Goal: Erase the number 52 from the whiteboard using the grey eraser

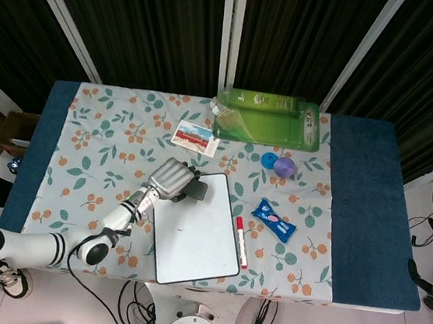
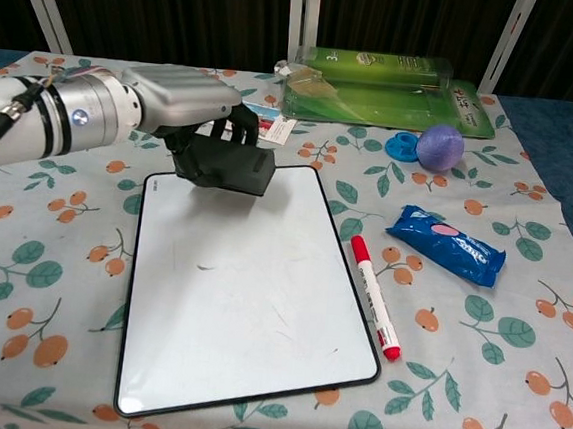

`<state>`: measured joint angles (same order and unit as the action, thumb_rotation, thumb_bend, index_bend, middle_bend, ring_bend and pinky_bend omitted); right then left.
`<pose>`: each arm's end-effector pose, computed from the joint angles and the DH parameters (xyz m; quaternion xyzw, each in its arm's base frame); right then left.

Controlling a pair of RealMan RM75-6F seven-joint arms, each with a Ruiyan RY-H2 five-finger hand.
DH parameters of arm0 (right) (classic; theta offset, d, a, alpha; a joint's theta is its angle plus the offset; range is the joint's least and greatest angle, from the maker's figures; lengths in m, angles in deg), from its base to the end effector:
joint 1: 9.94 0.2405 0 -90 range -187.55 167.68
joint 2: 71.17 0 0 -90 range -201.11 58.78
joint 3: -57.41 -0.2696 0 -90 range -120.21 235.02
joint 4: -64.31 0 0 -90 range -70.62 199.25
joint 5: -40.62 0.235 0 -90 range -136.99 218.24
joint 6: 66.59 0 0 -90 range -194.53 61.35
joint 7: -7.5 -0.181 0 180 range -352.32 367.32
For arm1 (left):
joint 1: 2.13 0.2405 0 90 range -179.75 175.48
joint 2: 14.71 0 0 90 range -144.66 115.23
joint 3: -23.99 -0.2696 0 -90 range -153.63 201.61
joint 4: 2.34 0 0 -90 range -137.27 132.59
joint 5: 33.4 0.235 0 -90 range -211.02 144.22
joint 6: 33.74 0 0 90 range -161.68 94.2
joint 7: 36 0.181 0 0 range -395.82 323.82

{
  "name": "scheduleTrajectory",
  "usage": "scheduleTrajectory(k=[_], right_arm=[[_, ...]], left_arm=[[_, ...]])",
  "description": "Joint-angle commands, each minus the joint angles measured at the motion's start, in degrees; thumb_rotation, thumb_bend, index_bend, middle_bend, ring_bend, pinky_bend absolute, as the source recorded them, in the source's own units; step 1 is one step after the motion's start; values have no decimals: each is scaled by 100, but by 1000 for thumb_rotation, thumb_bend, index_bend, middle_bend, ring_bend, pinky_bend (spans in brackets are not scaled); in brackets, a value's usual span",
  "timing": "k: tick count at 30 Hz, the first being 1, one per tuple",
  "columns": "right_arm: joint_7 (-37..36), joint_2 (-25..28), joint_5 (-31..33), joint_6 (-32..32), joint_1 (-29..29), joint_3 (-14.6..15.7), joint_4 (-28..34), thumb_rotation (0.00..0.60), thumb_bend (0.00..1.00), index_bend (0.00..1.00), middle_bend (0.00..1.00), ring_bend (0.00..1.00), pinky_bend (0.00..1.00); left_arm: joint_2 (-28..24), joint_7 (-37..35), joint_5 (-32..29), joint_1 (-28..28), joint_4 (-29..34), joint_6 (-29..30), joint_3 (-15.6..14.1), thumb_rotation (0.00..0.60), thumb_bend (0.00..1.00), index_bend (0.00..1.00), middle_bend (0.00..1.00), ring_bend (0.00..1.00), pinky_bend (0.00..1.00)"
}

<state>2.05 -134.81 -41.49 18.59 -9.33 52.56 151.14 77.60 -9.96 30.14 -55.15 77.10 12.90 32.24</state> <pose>-0.3772 -0.2030 0.1690 0.5472 -0.4073 0.3676 0.6321 -0.0961 0.4031 -0.0971 -0.8311 -0.2756 -0.3191 0.3626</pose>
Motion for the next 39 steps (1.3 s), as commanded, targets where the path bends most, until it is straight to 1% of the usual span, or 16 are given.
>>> scheduleTrajectory(k=[1,4,8,14,24,27,31,39], right_arm=[[0,-29,20,-76,44,-7,-37,600,271,0,0,0,0],[19,-79,0,-153,100,-1,-49,600,272,0,0,0,0],[91,-111,-50,-217,152,27,-43,600,273,0,0,0,0],[80,-71,-13,-191,127,24,-47,600,275,0,0,0,0],[54,-56,-16,-137,96,32,-36,600,275,0,0,0,0],[63,-60,-14,-138,99,31,-27,600,276,0,0,0,0],[93,-69,-29,-137,102,42,-8,600,275,0,0,0,0],[106,-43,-12,-84,66,41,14,600,275,0,0,0,0]], left_arm=[[-604,-104,539,288,886,179,-409,600,479,634,549,505,633],[-626,-65,795,453,1136,364,-653,600,479,636,549,506,633],[-401,43,952,623,1133,558,-848,600,479,636,549,506,633],[-215,195,1227,759,1061,752,-996,600,479,640,551,507,633],[-299,291,1306,857,1062,603,-1188,600,479,650,552,508,633],[-337,258,1336,892,1062,613,-1189,600,479,662,552,508,633],[-326,234,1300,905,912,595,-1122,600,480,663,552,508,633],[-265,296,1245,911,427,612,-966,600,481,665,554,510,633]])
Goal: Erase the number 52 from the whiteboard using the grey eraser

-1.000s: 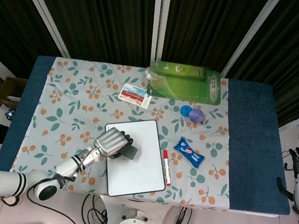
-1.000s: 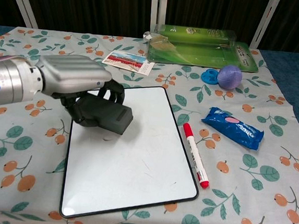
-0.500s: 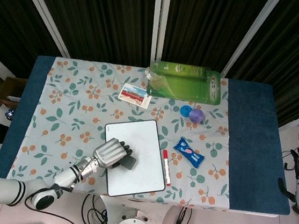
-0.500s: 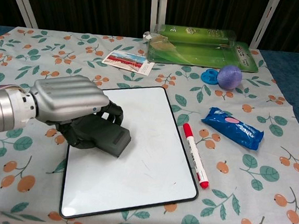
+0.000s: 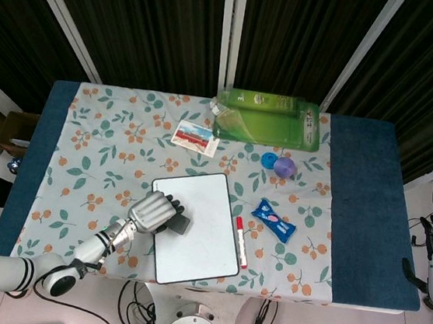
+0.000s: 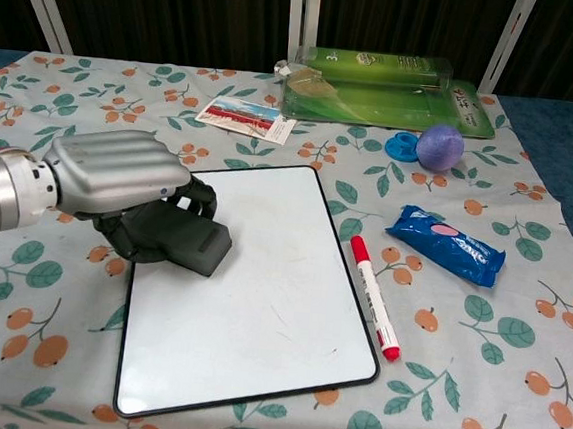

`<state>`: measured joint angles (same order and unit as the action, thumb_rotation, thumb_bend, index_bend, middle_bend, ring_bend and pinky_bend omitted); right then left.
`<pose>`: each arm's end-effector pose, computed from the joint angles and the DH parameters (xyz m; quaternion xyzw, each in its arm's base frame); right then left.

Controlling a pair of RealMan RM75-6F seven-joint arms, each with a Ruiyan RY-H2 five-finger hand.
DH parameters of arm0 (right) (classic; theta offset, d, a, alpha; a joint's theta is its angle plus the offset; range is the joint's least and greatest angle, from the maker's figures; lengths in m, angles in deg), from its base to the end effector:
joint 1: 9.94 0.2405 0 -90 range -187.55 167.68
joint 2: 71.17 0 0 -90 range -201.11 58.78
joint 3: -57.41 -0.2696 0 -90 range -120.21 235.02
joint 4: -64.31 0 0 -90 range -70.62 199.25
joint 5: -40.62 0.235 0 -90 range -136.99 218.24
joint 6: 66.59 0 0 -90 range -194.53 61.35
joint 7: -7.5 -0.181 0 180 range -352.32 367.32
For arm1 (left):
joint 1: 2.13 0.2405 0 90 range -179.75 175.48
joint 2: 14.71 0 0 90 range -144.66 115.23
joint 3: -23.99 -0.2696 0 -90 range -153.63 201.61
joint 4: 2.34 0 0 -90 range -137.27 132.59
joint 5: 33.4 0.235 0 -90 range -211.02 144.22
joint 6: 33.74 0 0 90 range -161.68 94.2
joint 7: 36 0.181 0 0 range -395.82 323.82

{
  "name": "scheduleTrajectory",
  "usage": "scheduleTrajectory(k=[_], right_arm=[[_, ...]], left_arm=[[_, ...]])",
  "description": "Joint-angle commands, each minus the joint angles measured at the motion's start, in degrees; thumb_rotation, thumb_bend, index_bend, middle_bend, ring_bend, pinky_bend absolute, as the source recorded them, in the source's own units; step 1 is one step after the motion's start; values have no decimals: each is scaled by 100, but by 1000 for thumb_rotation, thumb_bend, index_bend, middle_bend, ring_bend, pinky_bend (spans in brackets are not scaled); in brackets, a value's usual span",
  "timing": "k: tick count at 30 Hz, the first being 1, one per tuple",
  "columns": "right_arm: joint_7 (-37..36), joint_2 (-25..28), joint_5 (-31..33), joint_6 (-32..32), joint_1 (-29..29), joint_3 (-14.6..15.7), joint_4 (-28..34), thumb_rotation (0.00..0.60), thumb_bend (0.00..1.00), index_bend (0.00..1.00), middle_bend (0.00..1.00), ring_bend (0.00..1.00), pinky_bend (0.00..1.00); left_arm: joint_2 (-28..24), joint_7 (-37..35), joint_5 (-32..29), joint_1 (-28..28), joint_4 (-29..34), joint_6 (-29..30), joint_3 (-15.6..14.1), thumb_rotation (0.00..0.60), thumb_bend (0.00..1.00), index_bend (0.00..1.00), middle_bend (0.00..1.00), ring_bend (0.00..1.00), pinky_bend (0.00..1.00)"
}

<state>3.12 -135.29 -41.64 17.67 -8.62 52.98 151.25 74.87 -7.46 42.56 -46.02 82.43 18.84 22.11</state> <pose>-0.3753 -0.2060 0.1615 0.5566 -0.4089 0.3617 0.6262 -0.1549 0.3269 -0.1018 -0.8696 -0.2217 -0.2816 0.3397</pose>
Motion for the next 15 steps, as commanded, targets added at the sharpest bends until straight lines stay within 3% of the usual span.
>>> scheduleTrajectory(k=[1,8,15], right_arm=[[-2,8,5,11,-8,-3,7,600,276,0,0,0,0],[12,1,6,5,-5,-1,23,600,275,0,0,0,0],[43,22,-6,24,-6,-4,52,600,276,0,0,0,0]], left_arm=[[0,63,14,-3,-138,29,59,600,483,665,555,511,633],[-30,-14,-28,-12,-346,103,264,600,489,666,556,512,633],[-321,-748,-185,120,-246,502,778,600,489,665,556,512,634]])
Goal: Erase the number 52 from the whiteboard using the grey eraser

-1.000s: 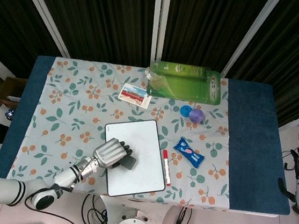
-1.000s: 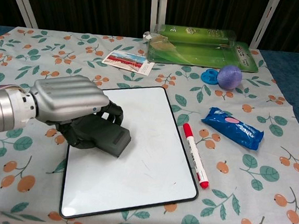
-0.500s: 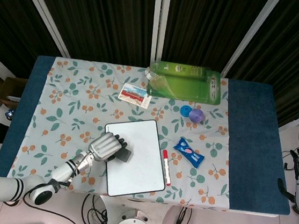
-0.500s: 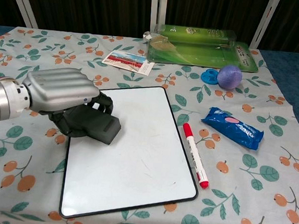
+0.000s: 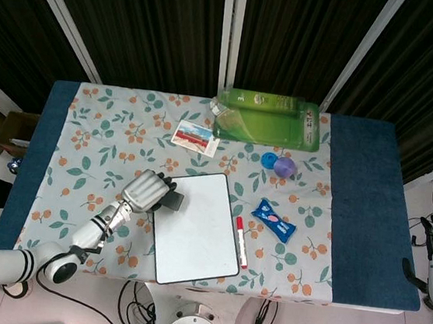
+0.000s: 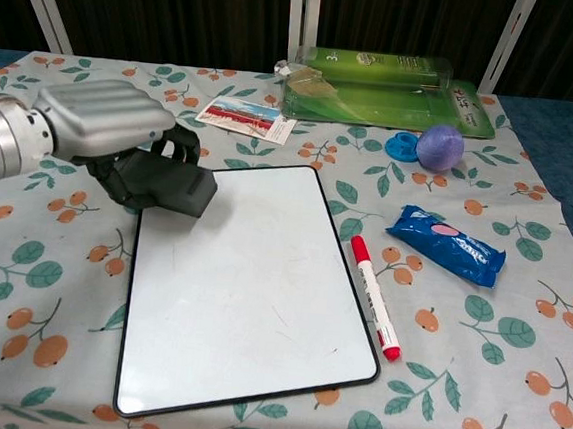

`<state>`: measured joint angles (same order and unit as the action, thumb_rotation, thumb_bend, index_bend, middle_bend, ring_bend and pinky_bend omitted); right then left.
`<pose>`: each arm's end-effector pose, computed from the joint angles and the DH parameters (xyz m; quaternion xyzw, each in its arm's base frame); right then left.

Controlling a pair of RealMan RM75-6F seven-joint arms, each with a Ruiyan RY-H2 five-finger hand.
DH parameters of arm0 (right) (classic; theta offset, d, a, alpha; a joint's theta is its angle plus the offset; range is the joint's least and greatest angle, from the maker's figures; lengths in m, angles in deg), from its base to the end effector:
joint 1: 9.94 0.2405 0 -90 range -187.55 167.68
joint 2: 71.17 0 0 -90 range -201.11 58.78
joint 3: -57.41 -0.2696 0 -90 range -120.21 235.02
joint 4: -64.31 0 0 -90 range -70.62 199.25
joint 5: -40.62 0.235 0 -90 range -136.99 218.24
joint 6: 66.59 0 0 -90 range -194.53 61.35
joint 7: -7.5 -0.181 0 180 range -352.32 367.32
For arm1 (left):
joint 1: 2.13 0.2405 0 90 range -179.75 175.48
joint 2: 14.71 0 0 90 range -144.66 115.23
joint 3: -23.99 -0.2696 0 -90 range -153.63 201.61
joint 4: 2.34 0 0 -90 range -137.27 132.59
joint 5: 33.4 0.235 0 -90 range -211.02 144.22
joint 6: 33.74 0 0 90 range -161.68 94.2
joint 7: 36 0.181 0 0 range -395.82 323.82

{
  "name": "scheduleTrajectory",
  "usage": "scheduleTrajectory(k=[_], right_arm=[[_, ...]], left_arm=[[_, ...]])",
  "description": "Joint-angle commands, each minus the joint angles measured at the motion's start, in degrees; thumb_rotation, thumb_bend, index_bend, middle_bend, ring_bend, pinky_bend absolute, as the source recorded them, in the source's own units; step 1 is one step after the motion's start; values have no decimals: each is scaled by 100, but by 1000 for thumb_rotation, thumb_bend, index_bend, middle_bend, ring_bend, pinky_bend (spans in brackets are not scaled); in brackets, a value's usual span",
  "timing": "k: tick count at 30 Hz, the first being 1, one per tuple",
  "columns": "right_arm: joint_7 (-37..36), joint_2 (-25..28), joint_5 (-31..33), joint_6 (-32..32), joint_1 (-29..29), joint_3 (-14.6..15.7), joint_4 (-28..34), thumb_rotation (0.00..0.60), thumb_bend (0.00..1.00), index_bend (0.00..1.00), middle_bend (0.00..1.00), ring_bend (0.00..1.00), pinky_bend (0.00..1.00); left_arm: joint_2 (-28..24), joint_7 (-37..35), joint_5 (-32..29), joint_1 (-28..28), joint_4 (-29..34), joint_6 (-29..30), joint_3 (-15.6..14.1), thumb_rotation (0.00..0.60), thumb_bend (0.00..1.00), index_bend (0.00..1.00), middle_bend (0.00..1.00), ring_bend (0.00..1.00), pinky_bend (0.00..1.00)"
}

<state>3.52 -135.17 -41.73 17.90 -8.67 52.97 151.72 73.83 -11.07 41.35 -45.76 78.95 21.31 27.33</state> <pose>-0.3733 -0.2058 0.1617 0.5568 -0.4074 0.3625 0.6265 -0.1542 0.3709 -0.0702 -0.8263 -0.2378 -0.3203 0.3975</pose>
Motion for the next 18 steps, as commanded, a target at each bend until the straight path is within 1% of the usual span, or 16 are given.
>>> scheduleTrajectory(k=[1,3,5,9,13,15,18], right_arm=[[3,18,5,0,0,-4,10,600,276,0,0,0,0],[2,41,-16,-1,8,-4,35,600,276,0,0,0,0],[13,52,-37,5,15,-3,49,600,276,0,0,0,0],[32,42,-27,-48,62,-23,56,600,277,0,0,0,0],[72,4,-28,-114,110,-23,63,600,276,0,0,0,0],[109,-9,-30,-133,127,-22,78,600,277,0,0,0,0],[167,-8,-31,-149,145,-21,116,600,276,0,0,0,0]], left_arm=[[-304,-510,-76,139,128,337,314,600,489,665,556,512,634],[-527,-779,-158,289,133,482,387,600,483,665,556,512,635],[-704,-971,-277,440,43,510,368,600,471,663,556,513,639],[-913,-1244,-460,750,-409,309,88,600,457,661,556,515,641],[-891,-1518,-285,1011,-667,317,-195,600,438,659,556,515,641],[-802,-1681,-132,1128,-812,418,-288,600,433,657,554,515,640],[-654,-1886,1,1218,-1030,455,-347,600,429,647,548,511,640]])
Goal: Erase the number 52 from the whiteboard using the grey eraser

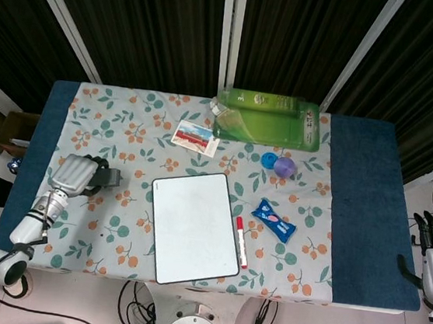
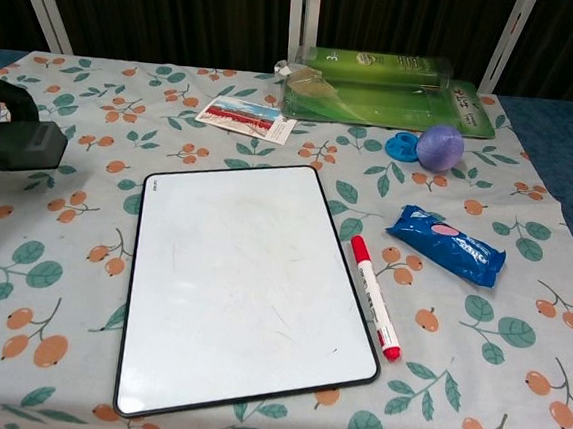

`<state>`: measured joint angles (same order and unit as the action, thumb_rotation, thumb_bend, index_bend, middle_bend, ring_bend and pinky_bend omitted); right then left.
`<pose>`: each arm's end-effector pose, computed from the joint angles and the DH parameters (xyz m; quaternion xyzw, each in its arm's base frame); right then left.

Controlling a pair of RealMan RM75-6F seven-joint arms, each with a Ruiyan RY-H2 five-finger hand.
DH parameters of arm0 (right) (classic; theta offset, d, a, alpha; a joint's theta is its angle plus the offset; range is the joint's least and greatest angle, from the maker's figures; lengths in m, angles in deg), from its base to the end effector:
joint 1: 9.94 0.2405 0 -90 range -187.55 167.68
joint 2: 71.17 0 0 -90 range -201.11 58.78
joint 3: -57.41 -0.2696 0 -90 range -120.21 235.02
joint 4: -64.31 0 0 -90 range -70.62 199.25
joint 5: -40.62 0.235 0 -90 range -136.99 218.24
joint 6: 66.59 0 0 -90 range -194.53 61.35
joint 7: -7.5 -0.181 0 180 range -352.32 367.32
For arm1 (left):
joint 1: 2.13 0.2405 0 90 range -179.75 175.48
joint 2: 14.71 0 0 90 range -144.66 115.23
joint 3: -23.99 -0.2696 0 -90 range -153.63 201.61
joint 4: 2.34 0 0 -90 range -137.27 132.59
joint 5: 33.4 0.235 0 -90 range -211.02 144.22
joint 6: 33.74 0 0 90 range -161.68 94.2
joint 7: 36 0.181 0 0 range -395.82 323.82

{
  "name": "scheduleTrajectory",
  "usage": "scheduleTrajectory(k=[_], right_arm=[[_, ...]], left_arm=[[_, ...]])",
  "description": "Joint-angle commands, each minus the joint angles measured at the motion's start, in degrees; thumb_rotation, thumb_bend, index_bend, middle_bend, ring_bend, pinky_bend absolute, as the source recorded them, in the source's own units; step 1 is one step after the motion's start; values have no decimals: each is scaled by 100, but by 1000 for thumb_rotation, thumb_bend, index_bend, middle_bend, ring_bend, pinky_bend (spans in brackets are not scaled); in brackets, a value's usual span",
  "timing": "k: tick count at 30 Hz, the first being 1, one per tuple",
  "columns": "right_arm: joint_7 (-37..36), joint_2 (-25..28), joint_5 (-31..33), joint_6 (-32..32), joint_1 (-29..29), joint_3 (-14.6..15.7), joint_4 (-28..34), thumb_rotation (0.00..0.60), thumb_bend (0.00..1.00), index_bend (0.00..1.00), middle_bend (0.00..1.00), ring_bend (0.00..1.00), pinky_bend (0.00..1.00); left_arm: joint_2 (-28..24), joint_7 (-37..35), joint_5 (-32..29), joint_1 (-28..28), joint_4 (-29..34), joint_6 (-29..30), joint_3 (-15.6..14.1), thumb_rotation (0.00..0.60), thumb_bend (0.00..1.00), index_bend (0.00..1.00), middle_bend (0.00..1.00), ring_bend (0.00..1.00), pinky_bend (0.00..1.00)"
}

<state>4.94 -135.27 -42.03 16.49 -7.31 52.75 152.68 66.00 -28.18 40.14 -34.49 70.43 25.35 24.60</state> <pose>-0.3654 -0.2154 0.1549 0.5690 -0.4051 0.3624 0.6171 -0.3001 0.3702 0.0118 -0.7388 -0.3541 -0.2838 0.4983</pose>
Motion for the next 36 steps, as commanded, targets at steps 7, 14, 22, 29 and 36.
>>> scheduleTrajectory(k=[7,14,22,29,36], right_arm=[[112,71,11,51,-16,-1,135,600,277,0,0,0,0],[118,47,-19,15,-7,43,155,600,277,0,0,0,0],[105,79,-28,47,-16,43,219,600,276,0,0,0,0],[191,73,-152,259,-55,28,121,600,272,0,0,0,0],[329,-24,-65,258,-53,-4,-81,600,268,0,0,0,0]], left_arm=[[296,-367,487,128,-476,136,-140,600,386,458,449,455,610],[324,-628,875,101,-689,99,-271,600,238,173,106,201,371],[169,-713,1095,204,-588,456,-216,600,154,93,17,97,209],[-493,-69,774,899,517,1744,118,543,93,89,23,87,202],[-1198,46,385,1778,1318,2593,85,314,91,89,39,79,200]])
